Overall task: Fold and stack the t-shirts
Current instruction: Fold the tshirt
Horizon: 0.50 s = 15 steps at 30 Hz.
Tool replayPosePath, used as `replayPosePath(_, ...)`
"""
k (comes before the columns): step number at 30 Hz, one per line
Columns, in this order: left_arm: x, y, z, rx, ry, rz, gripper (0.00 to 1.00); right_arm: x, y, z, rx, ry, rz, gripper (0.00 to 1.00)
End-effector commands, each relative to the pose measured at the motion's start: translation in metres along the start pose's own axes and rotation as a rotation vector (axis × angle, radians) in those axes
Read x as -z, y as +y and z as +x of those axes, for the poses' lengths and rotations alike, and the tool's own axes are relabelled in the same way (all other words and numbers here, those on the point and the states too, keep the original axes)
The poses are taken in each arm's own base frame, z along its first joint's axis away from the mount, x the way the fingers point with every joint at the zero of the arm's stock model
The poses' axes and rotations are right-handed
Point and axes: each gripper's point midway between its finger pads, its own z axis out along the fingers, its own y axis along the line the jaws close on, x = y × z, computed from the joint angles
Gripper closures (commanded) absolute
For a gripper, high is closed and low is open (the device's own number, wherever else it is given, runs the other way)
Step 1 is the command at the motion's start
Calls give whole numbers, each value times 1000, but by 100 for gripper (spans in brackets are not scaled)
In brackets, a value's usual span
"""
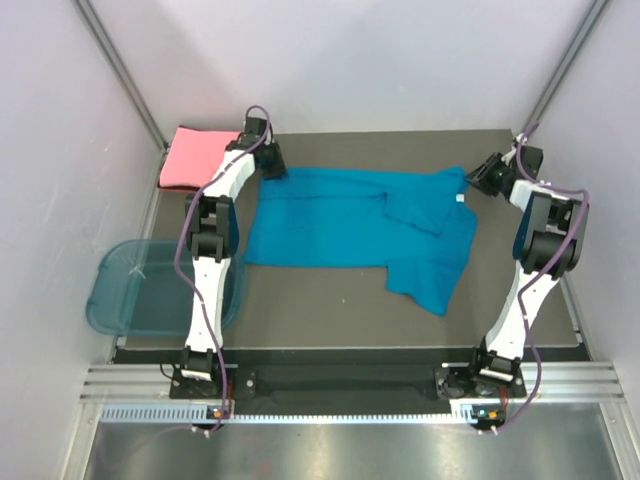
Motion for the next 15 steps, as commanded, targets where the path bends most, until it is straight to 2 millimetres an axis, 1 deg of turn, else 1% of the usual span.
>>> replayPosePath(1,40,-23,-24,-27,-38,66,65,30,7,-22,-8,-30,83,68)
replayPosePath(2,46,-27,-25,-30,-44,74,65,36,0,-17,-22,-24,131,66)
replayPosePath(3,58,-32,-29,-34,-53,83,64,46,8,-20,-20,-33,141,63)
replayPosePath(5,68,-38,-29,-41,-57,95,64,57,9,0,-22,10,194,62)
replayPosePath(6,77,-42,-28,-48,-57,101,64,68,19,-2,3,-1,197,62)
replayPosePath(7,80,-44,-25,-55,-52,106,64,73,23,4,20,6,207,62)
replayPosePath(8,81,-45,-18,-61,-36,107,64,81,35,14,84,15,201,62)
replayPosePath(9,87,-52,-16,-79,-33,117,64,84,41,20,130,26,192,62)
replayPosePath(10,90,-54,-8,-84,-7,128,64,84,54,38,193,61,168,62)
replayPosePath(11,90,-55,0,-87,16,130,65,90,63,42,296,71,149,62)
replayPosePath(12,98,-63,4,-93,22,144,65,90,69,51,353,94,136,62)
replayPosePath(13,102,-74,11,-98,36,188,65,89,74,64,411,118,154,63)
replayPosePath(14,108,-79,21,-97,53,204,66,93,65,79,434,180,203,66)
replayPosePath(15,111,-98,35,-114,68,236,67,94,62,84,437,202,232,67)
